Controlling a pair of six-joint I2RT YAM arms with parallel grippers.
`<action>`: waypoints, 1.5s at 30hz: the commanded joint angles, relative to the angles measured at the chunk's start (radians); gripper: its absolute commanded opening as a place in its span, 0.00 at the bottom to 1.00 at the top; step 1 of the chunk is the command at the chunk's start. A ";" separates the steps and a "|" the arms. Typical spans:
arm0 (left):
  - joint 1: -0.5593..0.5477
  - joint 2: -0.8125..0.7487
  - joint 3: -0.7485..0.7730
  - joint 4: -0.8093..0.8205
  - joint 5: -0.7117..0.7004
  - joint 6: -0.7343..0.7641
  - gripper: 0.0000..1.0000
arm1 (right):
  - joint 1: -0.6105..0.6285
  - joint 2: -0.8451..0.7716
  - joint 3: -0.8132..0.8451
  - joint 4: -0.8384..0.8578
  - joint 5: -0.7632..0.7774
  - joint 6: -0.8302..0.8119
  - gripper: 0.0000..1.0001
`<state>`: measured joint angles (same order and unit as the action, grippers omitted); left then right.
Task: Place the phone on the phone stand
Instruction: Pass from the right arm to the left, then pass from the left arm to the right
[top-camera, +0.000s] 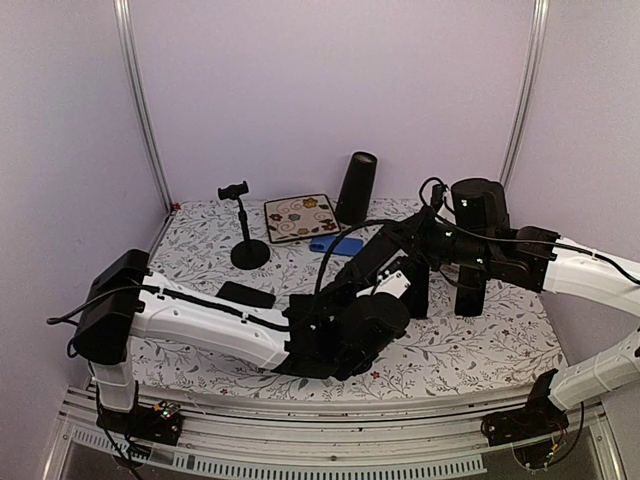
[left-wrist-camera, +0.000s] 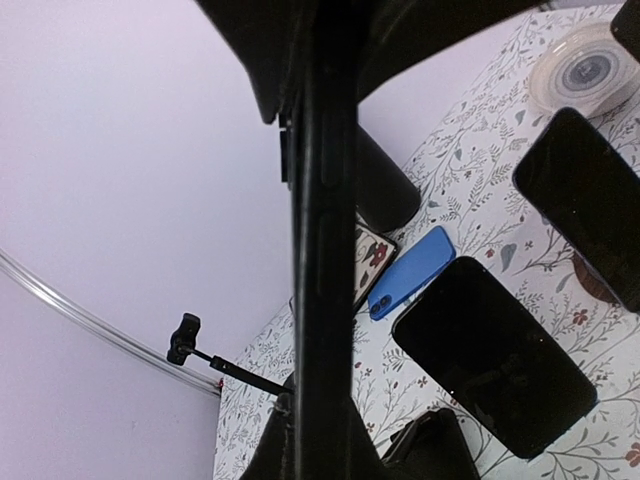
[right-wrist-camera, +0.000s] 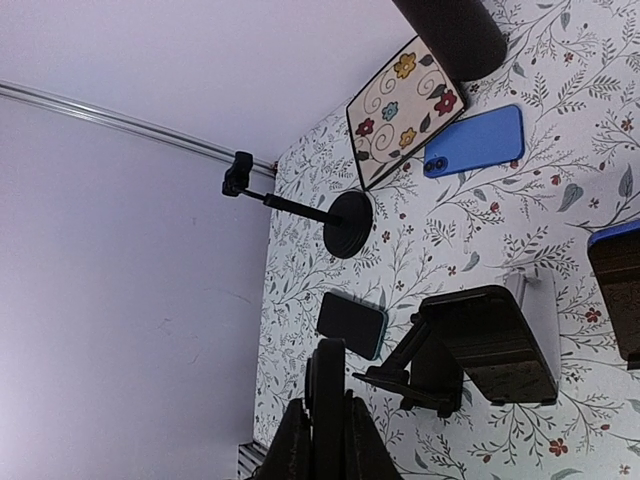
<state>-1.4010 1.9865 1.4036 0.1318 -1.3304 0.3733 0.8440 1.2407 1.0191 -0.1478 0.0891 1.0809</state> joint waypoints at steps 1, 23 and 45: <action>0.026 -0.029 0.023 0.061 0.030 -0.086 0.00 | -0.004 -0.056 0.004 0.121 -0.050 -0.131 0.03; 0.104 -0.238 -0.078 -0.135 0.412 -0.522 0.00 | -0.009 -0.165 -0.043 0.164 0.010 -0.385 0.91; 0.350 -0.600 -0.471 0.281 1.372 -0.810 0.00 | -0.020 -0.106 -0.073 0.284 -0.339 -0.588 0.95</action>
<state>-1.0927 1.4445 0.9627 0.2253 -0.1776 -0.3767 0.8299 1.1069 0.9604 0.0547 -0.1249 0.5152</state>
